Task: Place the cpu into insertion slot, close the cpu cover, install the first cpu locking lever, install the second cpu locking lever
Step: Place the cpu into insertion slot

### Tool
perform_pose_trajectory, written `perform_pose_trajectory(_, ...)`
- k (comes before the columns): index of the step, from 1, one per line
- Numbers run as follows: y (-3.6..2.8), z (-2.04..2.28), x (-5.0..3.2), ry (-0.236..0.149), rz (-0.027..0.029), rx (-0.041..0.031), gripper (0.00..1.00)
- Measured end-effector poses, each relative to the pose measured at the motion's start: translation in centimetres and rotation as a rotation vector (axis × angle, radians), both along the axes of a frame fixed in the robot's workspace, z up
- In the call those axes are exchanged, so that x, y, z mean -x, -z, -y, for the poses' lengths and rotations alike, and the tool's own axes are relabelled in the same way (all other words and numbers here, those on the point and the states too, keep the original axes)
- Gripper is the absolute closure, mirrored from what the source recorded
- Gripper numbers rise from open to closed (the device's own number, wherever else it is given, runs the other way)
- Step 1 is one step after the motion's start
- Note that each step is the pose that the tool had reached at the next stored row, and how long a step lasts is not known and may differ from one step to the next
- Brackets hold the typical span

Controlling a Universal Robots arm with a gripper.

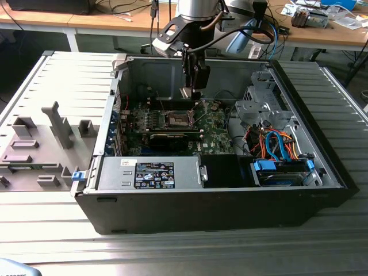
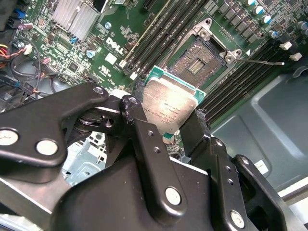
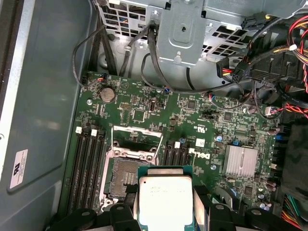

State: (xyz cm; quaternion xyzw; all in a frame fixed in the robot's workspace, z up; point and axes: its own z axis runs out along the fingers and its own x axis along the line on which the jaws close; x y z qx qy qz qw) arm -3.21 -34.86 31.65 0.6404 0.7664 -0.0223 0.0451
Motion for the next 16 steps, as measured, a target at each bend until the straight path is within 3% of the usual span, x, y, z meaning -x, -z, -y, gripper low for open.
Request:
perform_pose_trajectory(7,0.00,0.00,0.00,0.001,0.0000,0.0029,0.45)
perform_pose_trajectory(11,0.00,0.00,0.00,0.004,0.0000,0.0128,0.45)
perform_pose_trajectory(16,0.00,0.00,0.00,0.006,0.0000,0.0163,0.45)
